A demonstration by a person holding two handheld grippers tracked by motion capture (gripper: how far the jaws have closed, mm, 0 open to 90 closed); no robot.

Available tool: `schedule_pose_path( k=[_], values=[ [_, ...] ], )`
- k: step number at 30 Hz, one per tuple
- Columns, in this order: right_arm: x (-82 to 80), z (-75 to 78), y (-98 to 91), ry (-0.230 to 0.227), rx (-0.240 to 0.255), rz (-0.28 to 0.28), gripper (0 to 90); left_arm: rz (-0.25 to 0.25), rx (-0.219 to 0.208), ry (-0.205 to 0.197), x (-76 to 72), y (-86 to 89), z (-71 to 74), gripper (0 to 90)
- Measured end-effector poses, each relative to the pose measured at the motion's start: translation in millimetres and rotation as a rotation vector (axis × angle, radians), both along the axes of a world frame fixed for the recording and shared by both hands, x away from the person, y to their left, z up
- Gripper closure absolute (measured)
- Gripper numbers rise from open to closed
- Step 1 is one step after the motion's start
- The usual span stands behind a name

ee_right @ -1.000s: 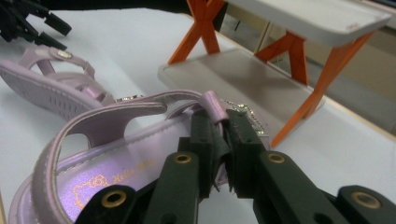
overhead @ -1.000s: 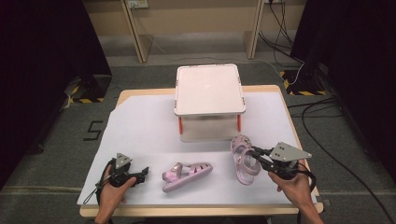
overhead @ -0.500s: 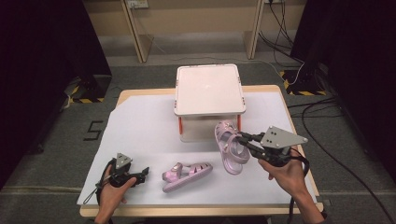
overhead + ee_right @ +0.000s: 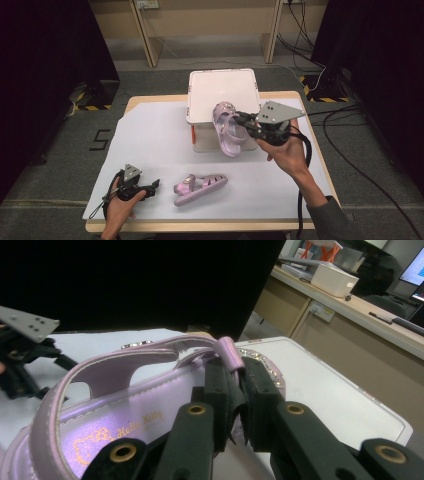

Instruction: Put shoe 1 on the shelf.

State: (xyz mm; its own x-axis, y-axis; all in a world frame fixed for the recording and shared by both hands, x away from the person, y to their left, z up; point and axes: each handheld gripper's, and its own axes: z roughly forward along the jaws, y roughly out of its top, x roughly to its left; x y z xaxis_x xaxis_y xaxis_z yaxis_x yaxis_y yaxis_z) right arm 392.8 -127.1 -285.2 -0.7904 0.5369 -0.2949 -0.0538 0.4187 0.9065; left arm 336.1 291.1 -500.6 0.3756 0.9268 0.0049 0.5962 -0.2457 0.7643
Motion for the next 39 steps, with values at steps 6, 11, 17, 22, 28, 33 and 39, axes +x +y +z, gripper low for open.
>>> schedule_pose_path(
  k=[6, 11, 17, 22, 28, 33, 39],
  values=[
    [27.5, 4.9, 14.5, -0.009, -0.017, -0.027, 83.4, -0.001, -0.002, -0.004, 0.1, -0.3, -0.1, 15.6],
    [53.2, 4.9, 25.6, -0.008, -0.029, -0.055, 83.4, -0.005, 0.001, -0.003, -0.3, -0.2, 0.2, 15.6],
    [80.9, 1.9, 38.6, -0.002, -0.057, -0.098, 83.4, -0.004, -0.006, -0.003, -0.4, -0.6, 0.1, 15.6],
    [103.4, -3.0, 48.6, 0.007, -0.078, -0.123, 83.4, -0.007, -0.007, -0.004, -0.7, -0.6, 0.7, 15.6],
    [116.5, -6.3, 53.3, 0.013, -0.086, -0.141, 83.3, -0.008, -0.010, -0.004, -0.5, -1.3, 0.2, 15.6],
    [128.1, -11.3, 59.8, 0.007, -0.125, -0.162, 83.3, -0.013, -0.011, -0.007, -0.7, -2.4, -0.1, 15.7],
    [139.6, -20.1, 60.0, 0.009, -0.129, -0.194, 83.2, -0.011, -0.009, -0.005, -0.7, -1.8, 0.5, 15.6]
  ],
)
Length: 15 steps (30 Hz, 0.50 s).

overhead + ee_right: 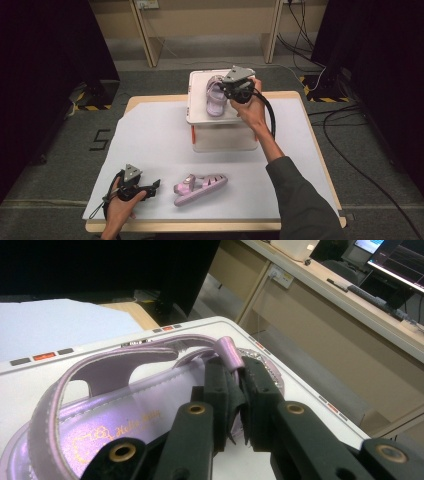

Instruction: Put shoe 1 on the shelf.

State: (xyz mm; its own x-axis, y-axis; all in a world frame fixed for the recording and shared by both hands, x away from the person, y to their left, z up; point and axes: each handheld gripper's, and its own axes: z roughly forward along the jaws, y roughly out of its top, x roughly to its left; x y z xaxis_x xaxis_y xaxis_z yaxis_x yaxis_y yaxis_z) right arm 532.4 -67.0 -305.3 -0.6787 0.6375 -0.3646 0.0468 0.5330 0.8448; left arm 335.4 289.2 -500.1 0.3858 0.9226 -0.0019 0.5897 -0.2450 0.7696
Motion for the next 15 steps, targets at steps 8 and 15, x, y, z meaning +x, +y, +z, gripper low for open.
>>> schedule_pose_path(
  k=[8, 15],
  values=[
    [5.7, -4.8, 1.3, 0.000, 0.009, 0.010, 82.6, -0.010, 0.005, 0.004, -0.3, -1.9, -0.5, 15.7],
    [4.4, -2.4, -2.9, 0.061, 0.073, -0.045, 60.4, -0.010, 0.006, 0.004, -0.6, -2.1, -0.5, 15.7]
  ],
)
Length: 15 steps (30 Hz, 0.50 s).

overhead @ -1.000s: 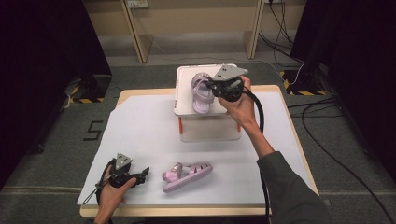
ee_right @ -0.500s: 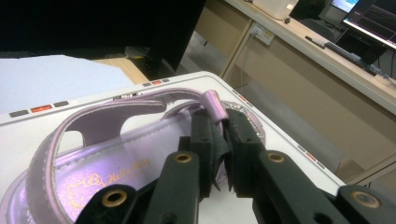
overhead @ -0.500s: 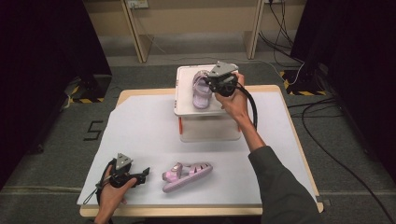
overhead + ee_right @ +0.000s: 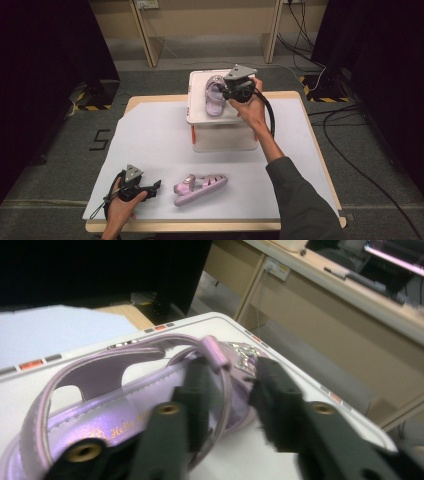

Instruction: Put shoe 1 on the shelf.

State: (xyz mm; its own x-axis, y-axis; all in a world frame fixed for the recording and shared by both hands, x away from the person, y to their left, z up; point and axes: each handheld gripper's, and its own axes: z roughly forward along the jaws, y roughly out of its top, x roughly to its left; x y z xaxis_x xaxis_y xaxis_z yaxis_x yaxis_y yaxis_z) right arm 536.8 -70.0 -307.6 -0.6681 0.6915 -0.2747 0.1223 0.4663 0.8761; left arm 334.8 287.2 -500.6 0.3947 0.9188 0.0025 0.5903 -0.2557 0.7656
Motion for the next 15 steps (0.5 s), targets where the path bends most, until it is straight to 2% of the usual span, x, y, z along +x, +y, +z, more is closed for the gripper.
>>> schedule_pose_path(
  k=[1, 3, 6, 7, 8, 9, 10, 12, 15],
  values=[
    [0.0, 0.0, 0.0, 0.000, 0.000, 0.000, 60.4, 0.002, -0.003, -0.001, 0.0, -0.1, 0.0, 15.7],
    [-6.1, 4.5, -1.7, 0.006, 0.043, 0.014, 57.2, 0.003, -0.002, -0.001, 0.0, 0.4, 0.0, 15.7],
    [-11.2, 8.5, -2.6, 0.003, 0.043, 0.011, 53.1, 0.002, 0.001, -0.001, -0.1, 0.5, -0.1, 15.7],
    [-14.2, 10.4, -3.5, 0.002, 0.058, 0.010, 51.2, 0.001, 0.001, -0.002, -0.3, 0.5, 0.1, 15.7],
    [-20.9, 13.6, -7.7, 0.000, 0.098, 0.004, 47.0, 0.004, -0.003, -0.004, -0.4, 0.7, 0.3, 15.7],
    [-20.9, 13.6, -7.7, 0.000, 0.098, 0.004, 47.0, 0.004, -0.003, -0.004, -0.4, 0.7, 0.3, 15.7],
    [-30.8, 15.5, -12.7, -0.003, 0.137, 0.006, 44.8, 0.009, -0.004, -0.003, -0.6, 1.1, 0.1, 15.7],
    [-34.7, 15.9, -14.1, -0.003, 0.143, 0.012, 43.9, 0.008, -0.001, 0.000, -0.8, 1.6, 0.3, 15.7],
    [-55.6, 14.6, -20.1, 0.008, 0.177, 0.035, 41.7, 0.011, -0.001, 0.000, -0.8, 1.8, 0.1, 15.6]
  ],
)
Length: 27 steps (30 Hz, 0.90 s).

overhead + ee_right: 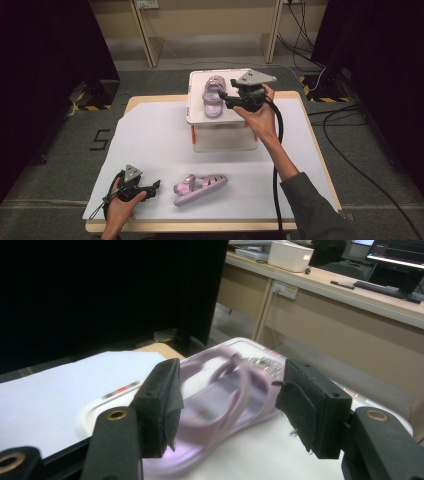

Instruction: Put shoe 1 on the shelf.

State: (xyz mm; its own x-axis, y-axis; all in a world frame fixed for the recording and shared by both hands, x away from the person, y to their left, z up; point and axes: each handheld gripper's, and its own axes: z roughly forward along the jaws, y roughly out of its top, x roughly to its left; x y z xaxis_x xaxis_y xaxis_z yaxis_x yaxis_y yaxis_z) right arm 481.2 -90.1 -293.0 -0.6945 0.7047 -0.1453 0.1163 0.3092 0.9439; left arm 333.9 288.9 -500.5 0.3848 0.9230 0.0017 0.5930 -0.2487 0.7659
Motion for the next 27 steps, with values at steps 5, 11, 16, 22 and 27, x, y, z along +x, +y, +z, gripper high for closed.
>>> schedule_pose_path(
  k=[5, 11, 16, 22, 27],
  values=[
    [-40.7, -10.9, -8.6, 0.032, 0.057, 0.047, 37.4, 0.001, 0.002, 0.001, -0.2, -0.4, -0.4, 15.7],
    [-73.2, -33.5, -11.6, 0.069, 0.061, 0.099, 34.3, 0.003, 0.001, 0.000, -0.2, -0.1, -0.8, 15.6],
    [-89.7, -56.2, -14.3, 0.103, 0.063, 0.123, 32.6, 0.002, 0.002, 0.002, -0.4, 0.4, -0.7, 15.6],
    [-96.0, -79.7, -14.9, 0.157, 0.025, 0.124, 31.8, 0.001, -0.004, 0.000, -0.7, 0.0, -0.1, 15.2],
    [-99.0, -92.9, -11.0, 0.197, 0.011, 0.132, 30.7, 0.008, -0.006, 0.001, -0.7, 1.3, 0.0, 15.1]
  ],
)
